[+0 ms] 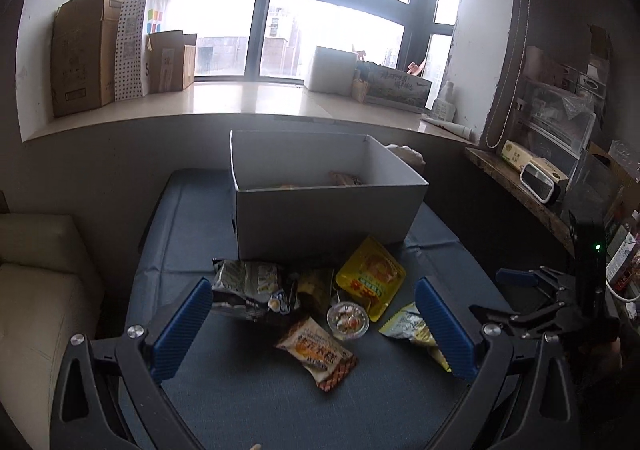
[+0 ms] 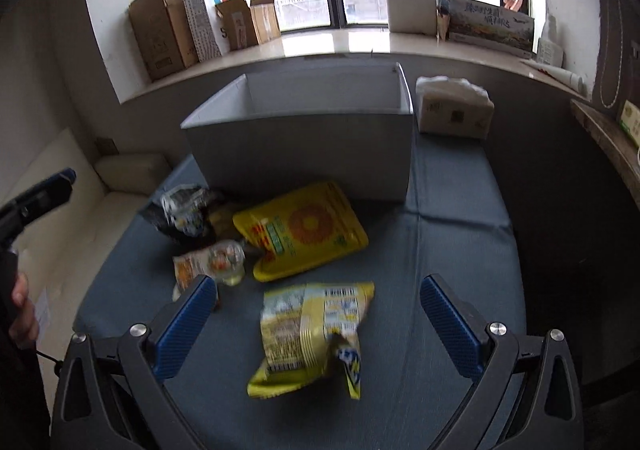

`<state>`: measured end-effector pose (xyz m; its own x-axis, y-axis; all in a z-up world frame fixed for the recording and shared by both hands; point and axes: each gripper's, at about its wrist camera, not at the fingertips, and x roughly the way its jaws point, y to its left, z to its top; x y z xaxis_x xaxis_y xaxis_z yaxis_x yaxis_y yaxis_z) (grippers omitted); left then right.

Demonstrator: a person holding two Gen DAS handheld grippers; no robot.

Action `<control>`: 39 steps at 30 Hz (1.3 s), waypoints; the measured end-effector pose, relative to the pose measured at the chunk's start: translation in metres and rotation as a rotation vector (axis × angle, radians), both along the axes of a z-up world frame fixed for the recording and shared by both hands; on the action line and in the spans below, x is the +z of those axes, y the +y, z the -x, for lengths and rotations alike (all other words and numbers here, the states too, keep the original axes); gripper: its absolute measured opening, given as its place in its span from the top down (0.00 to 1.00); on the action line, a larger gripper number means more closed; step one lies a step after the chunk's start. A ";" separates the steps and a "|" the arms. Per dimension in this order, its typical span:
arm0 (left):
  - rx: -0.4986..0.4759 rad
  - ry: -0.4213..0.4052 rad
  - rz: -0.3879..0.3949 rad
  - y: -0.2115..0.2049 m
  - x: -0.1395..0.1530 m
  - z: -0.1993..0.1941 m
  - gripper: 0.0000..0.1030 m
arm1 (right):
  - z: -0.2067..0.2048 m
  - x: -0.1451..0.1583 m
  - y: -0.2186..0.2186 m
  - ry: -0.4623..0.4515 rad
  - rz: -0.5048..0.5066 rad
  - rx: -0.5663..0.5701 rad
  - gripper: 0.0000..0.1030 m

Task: Organize snacks
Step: 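Grasp the yellow chip bag with the right tool while the left tool grasps the orange cake packet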

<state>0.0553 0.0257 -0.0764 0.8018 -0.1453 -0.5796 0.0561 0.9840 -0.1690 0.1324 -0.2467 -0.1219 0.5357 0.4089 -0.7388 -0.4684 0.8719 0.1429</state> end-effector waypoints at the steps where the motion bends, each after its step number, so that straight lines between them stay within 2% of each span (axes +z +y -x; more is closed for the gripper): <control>1: 0.001 0.008 -0.013 -0.003 -0.005 0.003 0.00 | 0.005 -0.010 -0.001 0.028 0.009 -0.001 0.00; 4: 0.007 0.053 -0.043 -0.008 -0.019 0.003 0.00 | 0.013 -0.030 0.002 0.058 0.032 -0.001 0.00; 8: -0.007 0.081 -0.032 -0.012 -0.030 0.001 0.00 | 0.008 -0.039 0.014 0.071 0.063 0.014 0.00; 17: -0.026 0.140 -0.073 -0.020 -0.051 0.001 0.00 | -0.013 -0.064 0.034 0.147 0.152 0.057 0.01; 20: -0.026 0.159 -0.076 -0.020 -0.059 -0.002 0.00 | -0.016 -0.066 0.032 0.157 0.136 0.056 0.23; 27: -0.041 0.202 -0.075 -0.026 -0.078 -0.013 0.00 | -0.017 -0.062 0.027 0.154 0.126 0.058 0.32; 29: -0.038 0.241 -0.076 -0.029 -0.088 -0.022 0.00 | -0.015 -0.059 0.023 0.154 0.108 0.055 0.34; 31: -0.044 0.268 -0.065 -0.032 -0.096 -0.031 0.00 | -0.013 -0.053 0.017 0.142 0.096 0.052 0.34; 35: -0.026 0.319 -0.103 -0.044 -0.113 -0.049 0.00 | -0.005 -0.040 0.008 0.110 0.079 0.044 0.36; 39: 0.004 0.357 -0.088 -0.044 -0.127 -0.064 0.00 | 0.006 -0.026 -0.006 0.076 0.049 0.030 0.36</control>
